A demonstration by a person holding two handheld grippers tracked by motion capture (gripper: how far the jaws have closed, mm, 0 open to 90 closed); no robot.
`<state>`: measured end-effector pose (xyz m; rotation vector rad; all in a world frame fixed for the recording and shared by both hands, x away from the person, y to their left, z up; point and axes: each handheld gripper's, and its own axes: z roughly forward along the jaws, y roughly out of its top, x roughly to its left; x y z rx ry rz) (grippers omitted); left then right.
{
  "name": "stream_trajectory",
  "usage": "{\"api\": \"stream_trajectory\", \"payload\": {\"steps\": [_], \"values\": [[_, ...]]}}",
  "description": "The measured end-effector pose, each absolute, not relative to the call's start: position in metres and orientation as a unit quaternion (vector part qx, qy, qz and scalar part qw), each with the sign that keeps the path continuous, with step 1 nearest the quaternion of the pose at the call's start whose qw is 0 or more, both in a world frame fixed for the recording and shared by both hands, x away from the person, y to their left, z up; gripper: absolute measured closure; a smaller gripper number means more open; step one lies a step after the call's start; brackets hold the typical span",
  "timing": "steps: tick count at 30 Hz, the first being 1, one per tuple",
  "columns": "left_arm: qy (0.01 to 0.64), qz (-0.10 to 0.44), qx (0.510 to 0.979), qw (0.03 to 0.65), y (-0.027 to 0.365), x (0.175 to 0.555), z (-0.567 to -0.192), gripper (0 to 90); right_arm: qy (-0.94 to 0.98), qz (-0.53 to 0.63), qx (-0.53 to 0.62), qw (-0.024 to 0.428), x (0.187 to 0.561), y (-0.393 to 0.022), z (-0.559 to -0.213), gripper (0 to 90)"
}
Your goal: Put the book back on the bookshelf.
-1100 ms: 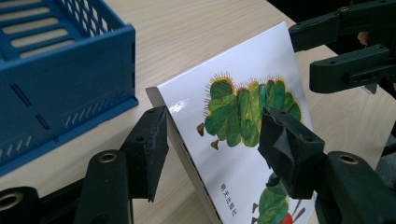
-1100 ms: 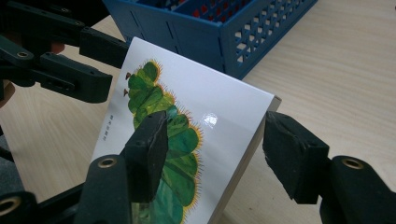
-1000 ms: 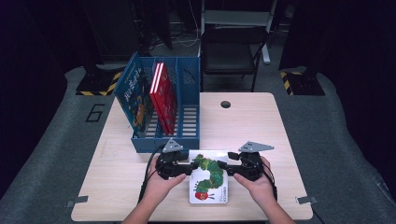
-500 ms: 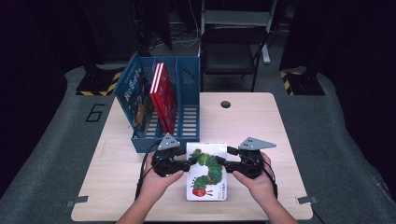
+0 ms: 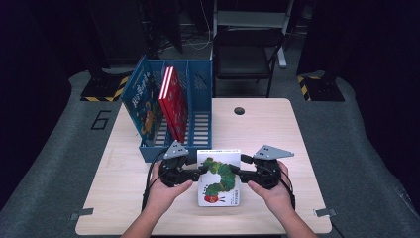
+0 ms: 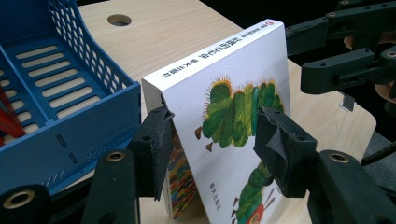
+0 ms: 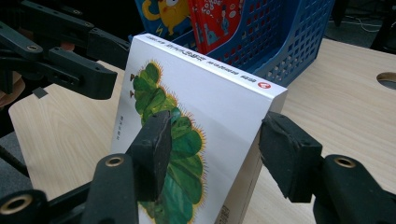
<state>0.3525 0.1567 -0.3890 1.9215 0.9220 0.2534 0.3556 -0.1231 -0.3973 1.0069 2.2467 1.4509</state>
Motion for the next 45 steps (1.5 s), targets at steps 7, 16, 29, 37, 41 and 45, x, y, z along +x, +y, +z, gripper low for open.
{"api": "stream_trajectory", "payload": {"steps": [7,16,29,37,41,45], "values": [[0.37,0.112,0.786,0.483,0.159,0.343,-0.391,49.2,0.777,0.507,0.339,0.155,0.346,-0.123,-0.4,44.2],[0.359,0.112,0.789,0.486,0.16,0.328,-0.393,49.2,0.778,0.514,0.326,0.157,0.326,-0.126,-0.402,44.6],[0.358,0.106,0.786,0.493,0.163,0.313,-0.397,51.2,0.773,0.52,0.326,0.159,0.308,-0.128,-0.407,46.4],[0.359,0.093,0.8,0.472,0.159,0.312,-0.41,52.5,0.771,0.526,0.323,0.158,0.302,-0.129,-0.411,46.7],[0.36,0.092,0.803,0.466,0.157,0.312,-0.418,53.7,0.783,0.512,0.323,0.148,0.302,-0.128,-0.421,46.9],[0.367,0.081,0.802,0.464,0.158,0.313,-0.424,55.6,0.789,0.503,0.325,0.138,0.303,-0.125,-0.43,46.9]]}}
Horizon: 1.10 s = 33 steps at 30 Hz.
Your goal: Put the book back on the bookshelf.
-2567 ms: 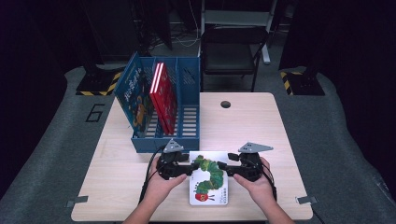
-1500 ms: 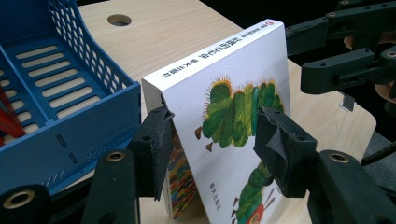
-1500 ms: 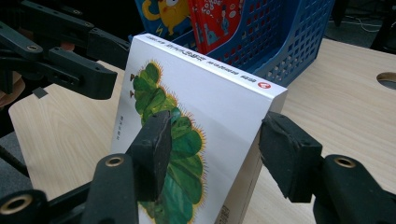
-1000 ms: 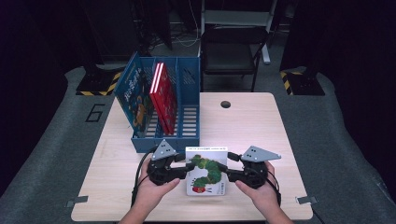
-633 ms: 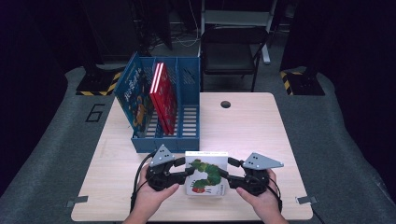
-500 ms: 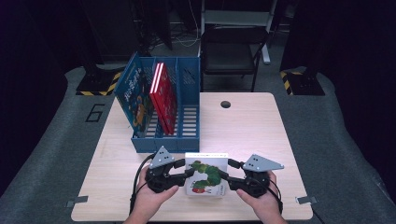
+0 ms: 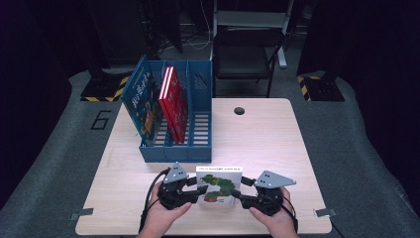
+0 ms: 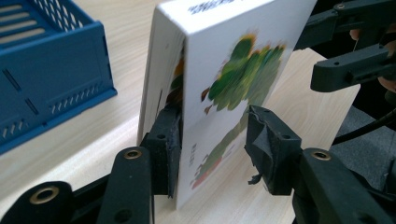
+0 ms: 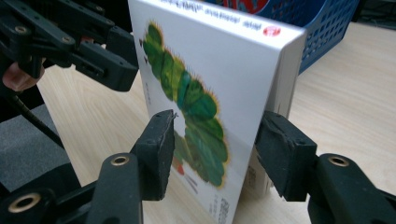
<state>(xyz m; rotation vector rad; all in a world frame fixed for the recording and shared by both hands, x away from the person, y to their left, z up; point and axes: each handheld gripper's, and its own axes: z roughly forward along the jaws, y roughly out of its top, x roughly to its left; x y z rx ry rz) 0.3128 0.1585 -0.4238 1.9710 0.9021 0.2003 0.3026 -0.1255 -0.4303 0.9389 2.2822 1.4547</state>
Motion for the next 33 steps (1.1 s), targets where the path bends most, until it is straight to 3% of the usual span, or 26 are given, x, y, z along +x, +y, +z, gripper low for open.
{"api": "stream_trajectory", "payload": {"steps": [11,16,22,25,33], "values": [[0.382,0.085,0.811,0.435,0.161,0.314,-0.442,54.9,0.795,0.487,0.34,0.122,0.303,-0.133,-0.447,49.7],[0.394,0.107,0.803,0.433,0.167,0.318,-0.441,40.8,0.792,0.485,0.349,0.127,0.304,-0.137,-0.45,49.2],[0.384,0.098,0.802,0.446,0.165,0.324,-0.434,32.3,0.786,0.486,0.356,0.141,0.306,-0.139,-0.451,37.2],[0.374,0.095,0.807,0.447,0.162,0.33,-0.431,32.0,0.786,0.486,0.354,0.141,0.31,-0.138,-0.45,31.1],[0.365,0.085,0.812,0.448,0.154,0.338,-0.428,37.2,0.793,0.499,0.335,0.1,0.332,-0.132,-0.455,27.8]]}}
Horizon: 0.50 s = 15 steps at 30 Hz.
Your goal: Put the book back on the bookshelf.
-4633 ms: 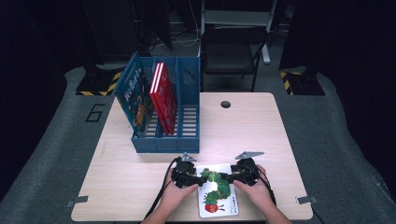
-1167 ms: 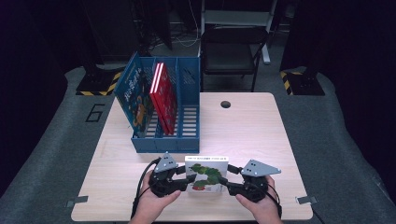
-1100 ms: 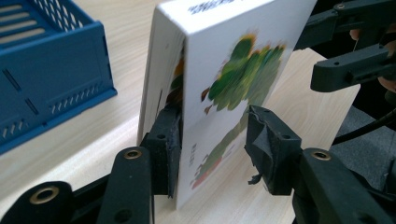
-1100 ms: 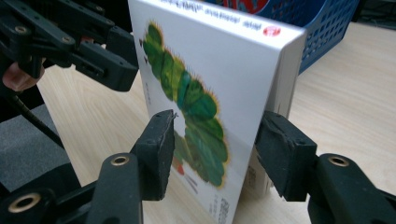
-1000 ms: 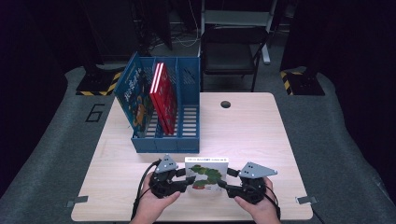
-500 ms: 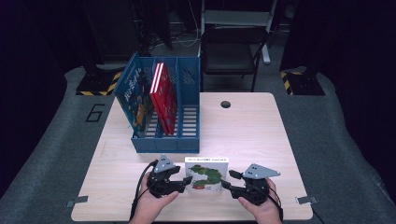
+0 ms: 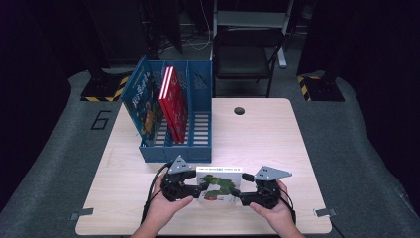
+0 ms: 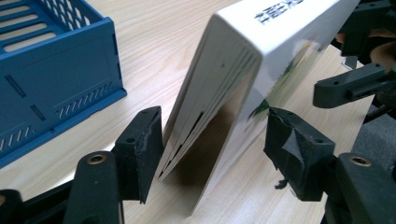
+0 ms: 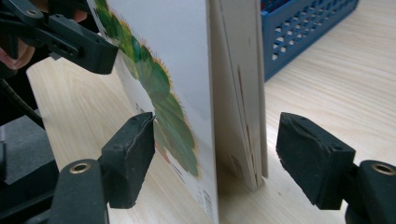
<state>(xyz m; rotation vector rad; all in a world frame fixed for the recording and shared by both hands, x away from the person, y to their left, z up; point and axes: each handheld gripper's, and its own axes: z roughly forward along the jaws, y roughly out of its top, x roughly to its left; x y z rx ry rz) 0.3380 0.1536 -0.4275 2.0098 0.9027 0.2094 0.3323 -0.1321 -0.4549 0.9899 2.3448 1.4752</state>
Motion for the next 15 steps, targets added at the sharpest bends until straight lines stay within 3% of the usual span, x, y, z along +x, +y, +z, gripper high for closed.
{"api": "stream_trajectory", "payload": {"steps": [15], "values": [[0.36,0.088,0.82,0.437,0.148,0.34,-0.428,41.7,0.802,0.504,0.308,0.089,0.344,-0.121,-0.458,31.8]]}}
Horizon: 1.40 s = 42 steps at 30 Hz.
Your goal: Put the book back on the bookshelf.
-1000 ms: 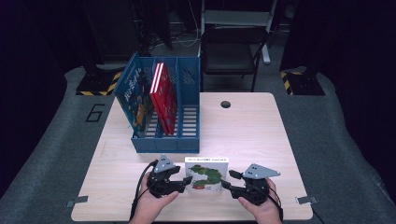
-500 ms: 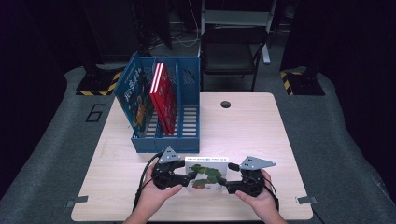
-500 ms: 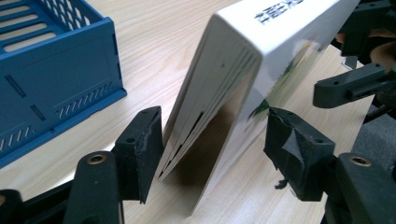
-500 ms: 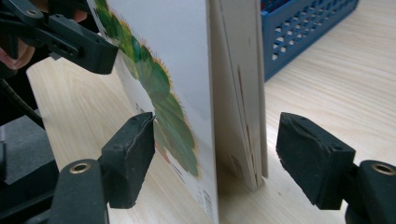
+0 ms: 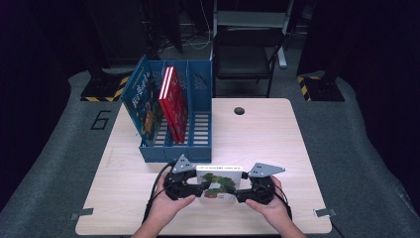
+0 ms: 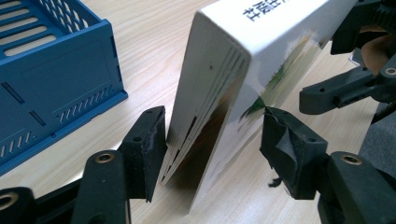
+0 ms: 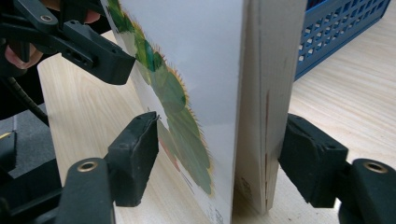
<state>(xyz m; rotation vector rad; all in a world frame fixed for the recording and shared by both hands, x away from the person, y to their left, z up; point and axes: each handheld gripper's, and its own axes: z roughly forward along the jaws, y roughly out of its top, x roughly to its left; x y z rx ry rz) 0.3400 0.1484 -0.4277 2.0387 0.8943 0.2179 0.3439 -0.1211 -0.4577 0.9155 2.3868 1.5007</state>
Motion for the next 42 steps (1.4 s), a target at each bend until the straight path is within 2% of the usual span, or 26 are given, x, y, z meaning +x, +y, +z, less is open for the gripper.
{"api": "stream_trajectory", "payload": {"steps": [12,20,25,28,36,40,42], "values": [[0.346,0.111,0.833,0.417,0.146,0.334,-0.423,55.9,0.796,0.513,0.301,0.109,0.345,-0.118,-0.453,44.6],[0.334,0.125,0.844,0.4,0.144,0.331,-0.421,58.9,0.802,0.509,0.292,0.11,0.344,-0.119,-0.45,46.9],[0.333,0.115,0.844,0.404,0.145,0.333,-0.42,58.0,0.803,0.511,0.286,0.11,0.344,-0.121,-0.451,49.2],[0.341,0.098,0.833,0.425,0.146,0.333,-0.416,53.4,0.803,0.516,0.281,0.102,0.343,-0.123,-0.452,49.8],[0.326,0.103,0.842,0.416,0.144,0.333,-0.404,51.4,0.804,0.512,0.289,0.093,0.345,-0.127,-0.458,49.6],[0.33,0.091,0.836,0.428,0.145,0.334,-0.401,44.7,0.804,0.508,0.296,0.094,0.344,-0.127,-0.46,49.2],[0.324,0.098,0.839,0.426,0.144,0.336,-0.395,44.3,0.806,0.505,0.294,0.092,0.346,-0.129,-0.463,49.0]]}}
